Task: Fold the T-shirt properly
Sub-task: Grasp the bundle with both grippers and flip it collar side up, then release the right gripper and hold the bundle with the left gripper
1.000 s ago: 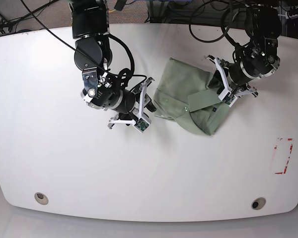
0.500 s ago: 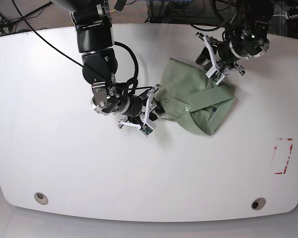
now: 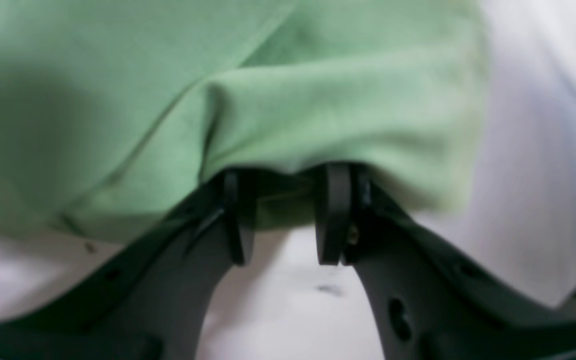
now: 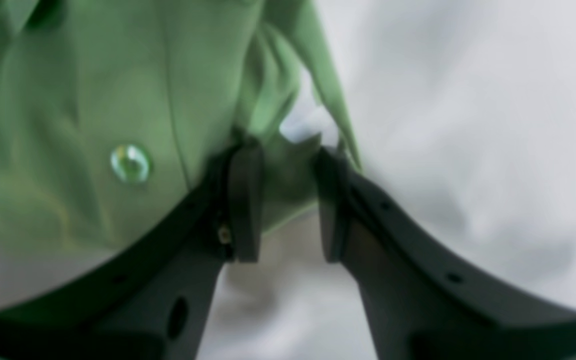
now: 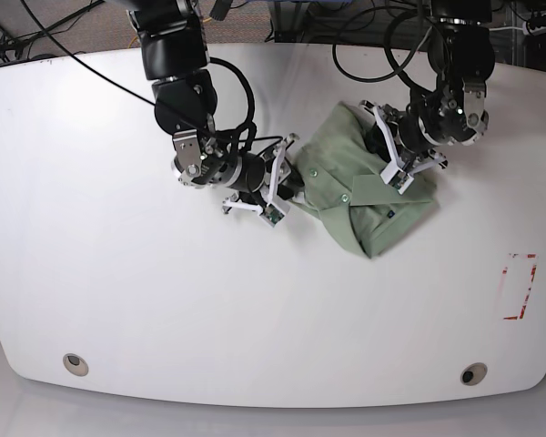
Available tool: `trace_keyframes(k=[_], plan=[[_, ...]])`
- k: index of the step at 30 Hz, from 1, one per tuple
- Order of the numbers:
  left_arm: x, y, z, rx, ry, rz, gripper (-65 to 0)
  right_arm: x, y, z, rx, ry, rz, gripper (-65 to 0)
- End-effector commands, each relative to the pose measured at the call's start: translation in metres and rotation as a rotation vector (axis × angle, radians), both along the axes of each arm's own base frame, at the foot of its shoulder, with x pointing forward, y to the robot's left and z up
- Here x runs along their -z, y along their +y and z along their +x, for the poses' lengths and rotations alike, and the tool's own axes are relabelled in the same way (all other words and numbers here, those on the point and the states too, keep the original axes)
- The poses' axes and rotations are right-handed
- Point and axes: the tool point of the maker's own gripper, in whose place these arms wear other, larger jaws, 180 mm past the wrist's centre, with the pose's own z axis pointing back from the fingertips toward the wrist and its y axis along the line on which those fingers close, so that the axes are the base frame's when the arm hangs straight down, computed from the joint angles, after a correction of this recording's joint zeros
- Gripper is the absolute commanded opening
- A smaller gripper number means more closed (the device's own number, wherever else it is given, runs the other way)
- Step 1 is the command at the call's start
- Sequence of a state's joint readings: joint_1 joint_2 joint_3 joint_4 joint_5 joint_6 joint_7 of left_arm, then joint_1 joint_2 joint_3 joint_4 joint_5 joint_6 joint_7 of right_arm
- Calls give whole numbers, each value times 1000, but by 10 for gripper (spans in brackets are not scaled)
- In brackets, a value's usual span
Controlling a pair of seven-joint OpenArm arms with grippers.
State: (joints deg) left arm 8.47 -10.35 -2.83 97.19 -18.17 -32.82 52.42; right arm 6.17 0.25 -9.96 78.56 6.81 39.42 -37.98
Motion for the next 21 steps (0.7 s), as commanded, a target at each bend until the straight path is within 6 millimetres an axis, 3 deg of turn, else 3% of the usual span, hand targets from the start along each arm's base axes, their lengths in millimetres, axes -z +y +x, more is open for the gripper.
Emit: trace_keyframes(k=[1,4,7,13,17,21], plan=[[-11,5,22,-11,-48,-11,-478,-21,4,3,-7,-63,36,-476],[-19,16,34,-12,-75,16,-478,-20,6,-14,-13,-53,35,-476],[-28,22,46,-12,-105,31,-478,-18,23,-31,-59,-32,38,-476],[-46,53,58,-6,-152,120,-478,-23,65,-55,-130,-8,98,-476],[-72,72,65,-38,-225,153,-478,-29,81,-61,-160,-10,121,-476],[-101,84,70,-77,-310,169,-478,-33,80,-58,-158,-21,123,-476]])
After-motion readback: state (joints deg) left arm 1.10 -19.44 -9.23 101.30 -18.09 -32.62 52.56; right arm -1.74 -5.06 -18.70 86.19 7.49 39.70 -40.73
